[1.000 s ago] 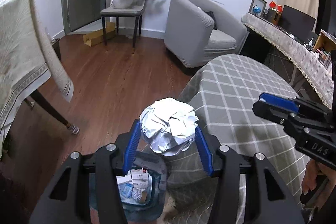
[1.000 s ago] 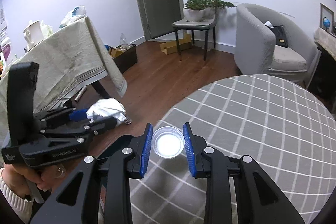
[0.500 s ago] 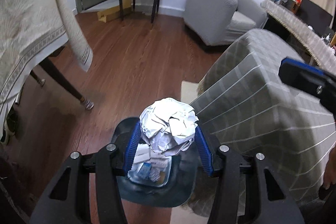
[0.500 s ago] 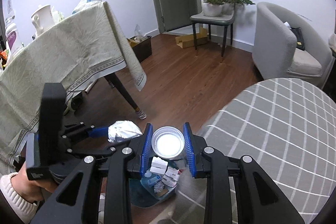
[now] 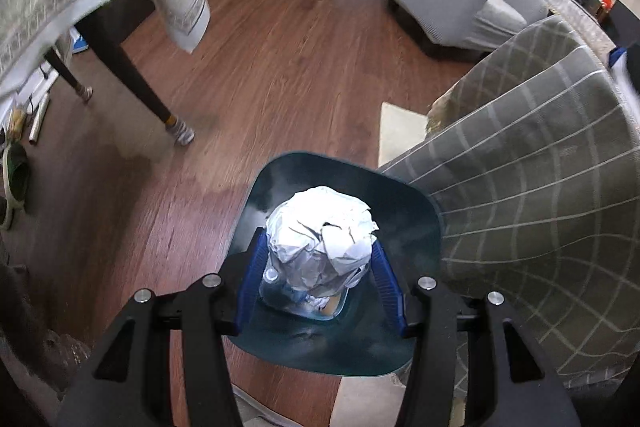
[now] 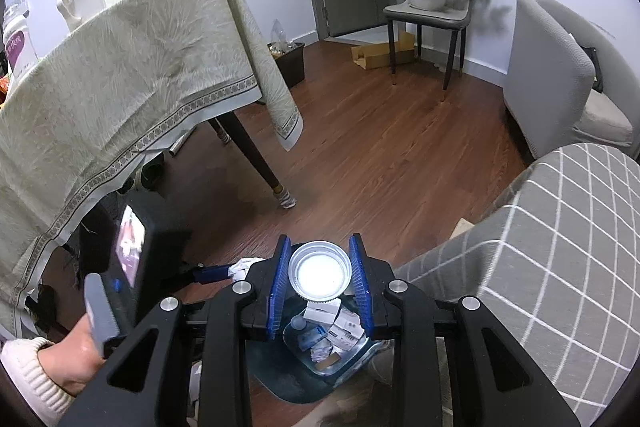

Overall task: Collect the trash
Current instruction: 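Carry the crumpled paper and clear lid over the teal bin, then open the left tool to drop the paper while the right tool lowers the lid into the bin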

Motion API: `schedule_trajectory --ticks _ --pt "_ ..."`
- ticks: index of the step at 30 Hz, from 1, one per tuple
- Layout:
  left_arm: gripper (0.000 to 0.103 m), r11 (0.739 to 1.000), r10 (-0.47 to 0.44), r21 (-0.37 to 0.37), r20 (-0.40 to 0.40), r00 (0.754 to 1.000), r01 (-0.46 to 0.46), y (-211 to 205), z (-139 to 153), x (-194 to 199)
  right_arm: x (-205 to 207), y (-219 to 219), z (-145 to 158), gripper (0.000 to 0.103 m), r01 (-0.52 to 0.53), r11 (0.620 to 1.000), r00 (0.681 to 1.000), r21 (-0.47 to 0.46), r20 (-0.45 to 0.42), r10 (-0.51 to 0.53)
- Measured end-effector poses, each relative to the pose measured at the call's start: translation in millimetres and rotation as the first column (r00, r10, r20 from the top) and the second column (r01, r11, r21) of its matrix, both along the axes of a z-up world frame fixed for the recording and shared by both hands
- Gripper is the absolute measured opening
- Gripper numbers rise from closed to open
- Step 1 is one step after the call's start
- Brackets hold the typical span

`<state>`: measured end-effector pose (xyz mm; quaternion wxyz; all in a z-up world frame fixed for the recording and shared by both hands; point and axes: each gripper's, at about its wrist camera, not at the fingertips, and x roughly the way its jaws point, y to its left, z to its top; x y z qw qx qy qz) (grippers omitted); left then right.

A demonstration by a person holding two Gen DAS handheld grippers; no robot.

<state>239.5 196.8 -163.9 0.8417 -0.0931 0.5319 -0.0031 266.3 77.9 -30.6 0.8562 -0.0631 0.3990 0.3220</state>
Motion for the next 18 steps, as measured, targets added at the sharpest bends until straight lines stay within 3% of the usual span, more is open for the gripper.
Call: schedule_trajectory --ticks 8,14,18 --pt "0.054 1.000 -0.024 -0.017 -0.088 0.996 0.023 11.7 -43.7 -6.4 1.3 21.3 -9.6 0.030 -0.018 1.000 1.000 -0.017 -0.021 0.018" --pt "0.055 0.997 -0.072 -0.025 -0.211 0.975 0.068 5.3 -79.2 -11.7 3.1 30.3 -15.7 0.030 -0.022 1.000 0.999 -0.014 -0.038 0.021" --pt "0.058 0.996 -0.088 -0.035 -0.233 0.969 0.082 3.7 -89.9 -16.6 6.0 36.9 -23.1 0.030 -0.026 0.999 0.998 -0.024 -0.059 0.025"
